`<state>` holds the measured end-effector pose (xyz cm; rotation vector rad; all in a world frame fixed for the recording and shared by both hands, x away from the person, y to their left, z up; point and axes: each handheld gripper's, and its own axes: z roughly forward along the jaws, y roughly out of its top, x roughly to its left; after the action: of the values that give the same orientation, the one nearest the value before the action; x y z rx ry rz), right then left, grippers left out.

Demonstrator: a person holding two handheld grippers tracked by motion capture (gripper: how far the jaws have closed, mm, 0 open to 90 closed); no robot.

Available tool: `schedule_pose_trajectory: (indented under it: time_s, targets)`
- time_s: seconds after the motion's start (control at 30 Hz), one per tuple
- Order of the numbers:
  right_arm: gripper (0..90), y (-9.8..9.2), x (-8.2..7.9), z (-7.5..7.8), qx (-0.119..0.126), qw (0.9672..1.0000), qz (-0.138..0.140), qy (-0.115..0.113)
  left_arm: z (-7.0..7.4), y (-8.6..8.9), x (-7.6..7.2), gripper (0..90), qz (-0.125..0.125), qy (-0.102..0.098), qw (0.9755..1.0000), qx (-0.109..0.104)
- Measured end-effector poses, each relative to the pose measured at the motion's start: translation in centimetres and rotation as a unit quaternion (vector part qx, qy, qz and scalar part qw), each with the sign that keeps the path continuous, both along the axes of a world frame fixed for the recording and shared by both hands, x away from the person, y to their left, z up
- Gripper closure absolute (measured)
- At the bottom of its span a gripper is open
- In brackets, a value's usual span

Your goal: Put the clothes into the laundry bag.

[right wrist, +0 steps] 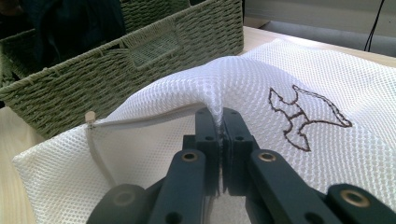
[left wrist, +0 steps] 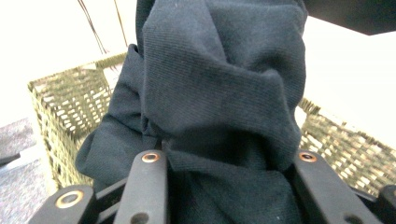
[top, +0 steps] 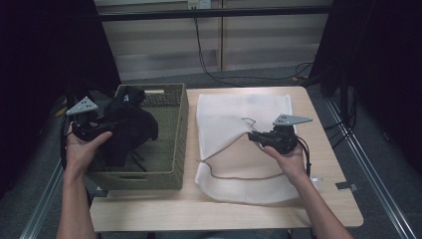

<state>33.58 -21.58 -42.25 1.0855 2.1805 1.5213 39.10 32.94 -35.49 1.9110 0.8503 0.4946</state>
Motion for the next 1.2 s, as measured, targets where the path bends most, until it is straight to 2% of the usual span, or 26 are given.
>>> schedule_pose_trajectory:
  time_s: [0.2, 0.23, 0.33, 0.4, 0.5, 0.63, 0.77, 0.93, 1.0, 1.03, 1.07, 1.17, 1.2]
  targets:
    - [87.1, -0.1, 0.0, 0.1, 0.003, 1.0, -0.001, -0.001, 1.4, 0.1, -0.7, 63.9, -0.004, -0.027, 0.9992, -0.027]
    - [87.2, -0.1, 0.0, 0.1, 0.003, 1.0, 0.0, 0.0, 1.7, 0.1, -0.9, 63.8, -0.008, -0.032, 0.9988, -0.038]
    - [87.2, -0.1, 0.0, 0.1, 0.004, 1.0, 0.001, 0.0, 2.2, 0.2, -1.2, 63.8, -0.004, -0.042, 0.998, -0.048]
    - [87.3, -0.1, -0.1, 0.1, 0.004, 1.0, 0.001, 0.0, 2.5, 0.3, -1.4, 63.7, -0.007, -0.049, 0.9968, -0.063]
    - [87.3, -0.1, 0.0, 0.1, 0.004, 1.0, 0.002, 0.0, 3.0, 0.5, -1.6, 63.7, -0.003, -0.063, 0.9952, -0.076]
    - [87.2, 0.0, 0.0, 0.0, 0.002, 1.0, 0.003, -0.001, 3.7, 0.7, -2.1, 63.7, -0.001, -0.072, 0.9928, -0.096]
    - [87.2, 0.0, 0.0, 0.1, 0.003, 1.0, 0.003, -0.001, 4.3, 0.8, -2.5, 63.7, 0.001, -0.085, 0.9916, -0.097]
    - [87.2, 0.0, 0.0, 0.1, 0.004, 1.0, 0.002, 0.0, 4.9, 0.9, -2.9, 63.6, 0.003, -0.101, 0.9873, -0.123]
    - [87.2, 0.0, 0.0, 0.1, 0.004, 1.0, 0.002, 0.0, 5.2, 1.1, -3.0, 63.6, 0.001, -0.104, 0.9875, -0.119]
    - [87.3, 0.0, 0.0, 0.1, 0.004, 1.0, 0.002, 0.0, 5.3, 1.1, -3.1, 63.6, 0.0, -0.105, 0.9859, -0.13]
    - [87.2, 0.0, 0.0, 0.1, 0.004, 1.0, 0.002, 0.0, 5.4, 1.2, -3.2, 63.6, 0.003, -0.107, 0.9863, -0.125]
    - [87.2, 0.0, 0.0, 0.0, 0.004, 1.0, 0.002, 0.001, 5.7, 1.2, -3.4, 63.6, 0.0, -0.116, 0.9849, -0.129]
    - [87.2, 0.0, 0.0, 0.0, 0.002, 1.0, 0.003, -0.001, 5.8, 1.0, -3.5, 63.6, 0.003, -0.119, 0.9837, -0.135]
